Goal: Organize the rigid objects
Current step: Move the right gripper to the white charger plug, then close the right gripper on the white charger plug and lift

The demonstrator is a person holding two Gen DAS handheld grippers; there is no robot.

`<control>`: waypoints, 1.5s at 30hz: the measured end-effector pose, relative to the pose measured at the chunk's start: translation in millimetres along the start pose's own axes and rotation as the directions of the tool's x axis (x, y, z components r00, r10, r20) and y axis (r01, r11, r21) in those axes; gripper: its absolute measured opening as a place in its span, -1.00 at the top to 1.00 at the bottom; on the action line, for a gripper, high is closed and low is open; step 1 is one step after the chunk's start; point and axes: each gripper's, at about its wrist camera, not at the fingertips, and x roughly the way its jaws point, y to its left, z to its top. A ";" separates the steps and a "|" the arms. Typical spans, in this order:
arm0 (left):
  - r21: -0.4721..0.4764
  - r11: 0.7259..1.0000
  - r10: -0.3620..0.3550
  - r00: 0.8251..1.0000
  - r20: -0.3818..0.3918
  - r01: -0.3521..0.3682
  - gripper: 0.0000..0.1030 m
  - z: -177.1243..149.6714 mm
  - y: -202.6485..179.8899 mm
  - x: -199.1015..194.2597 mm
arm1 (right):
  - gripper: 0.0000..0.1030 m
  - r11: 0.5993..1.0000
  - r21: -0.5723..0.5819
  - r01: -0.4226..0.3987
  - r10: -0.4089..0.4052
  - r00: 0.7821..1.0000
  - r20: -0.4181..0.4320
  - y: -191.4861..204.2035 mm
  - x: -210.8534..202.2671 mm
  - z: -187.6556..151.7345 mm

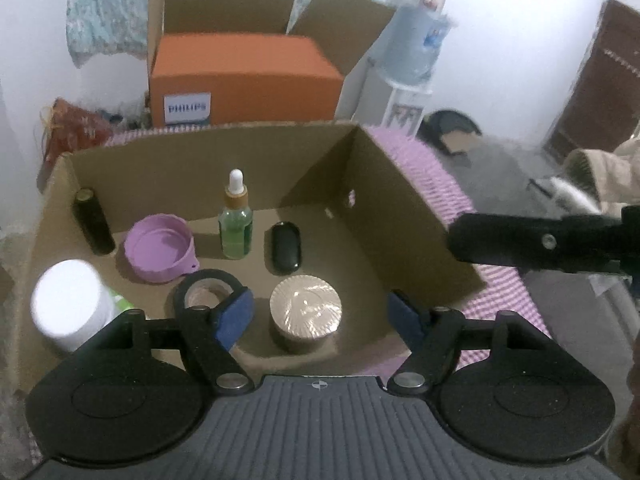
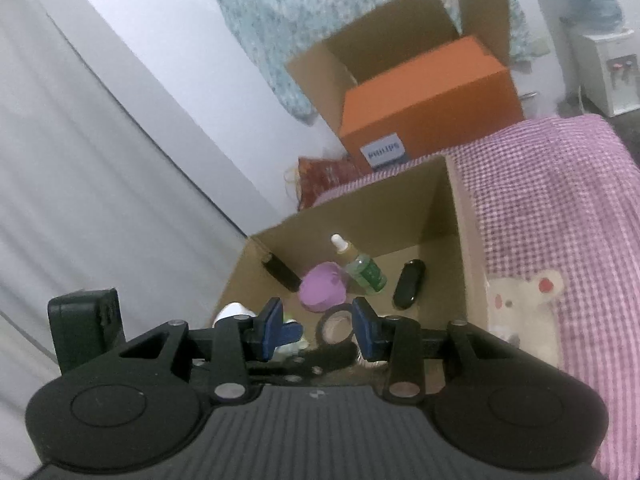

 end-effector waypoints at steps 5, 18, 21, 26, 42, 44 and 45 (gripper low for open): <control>-0.011 0.999 -0.033 0.998 0.054 0.033 -0.55 -20.8 -0.6 -35.9 | 0.21 0.998 0.046 -0.033 0.031 0.999 0.045 1.9 -30.2 -30.1; -0.013 1.000 0.028 0.997 0.073 -0.027 -0.56 -85.2 16.8 -76.1 | 0.20 0.984 0.167 -0.068 0.070 0.998 -0.006 1.9 -41.3 -89.7; -0.022 0.999 0.051 0.997 0.064 -0.050 -0.57 -95.2 24.9 -76.1 | 0.20 0.981 0.180 -0.066 0.070 0.997 -0.020 2.8 -38.0 -97.9; 0.003 0.994 0.109 0.994 0.030 -0.109 -0.59 -111.3 30.1 -69.5 | 0.20 0.981 0.188 -0.055 0.067 0.996 -0.059 6.3 -24.2 -109.2; 0.083 0.977 0.196 0.980 0.011 -0.197 -0.30 -112.9 33.0 -17.7 | 0.20 0.977 0.206 -0.048 0.088 0.977 -0.193 7.2 56.6 -104.7; 0.086 0.977 0.195 0.981 0.003 -0.195 -0.19 -111.5 33.6 -11.4 | 0.20 0.978 0.203 -0.044 0.088 0.973 -0.214 7.4 68.7 -103.5; 0.087 0.977 0.193 0.981 -0.001 -0.192 -0.14 -111.1 33.9 -8.7 | 0.20 0.978 0.203 -0.040 0.086 0.971 -0.224 7.1 74.2 -103.5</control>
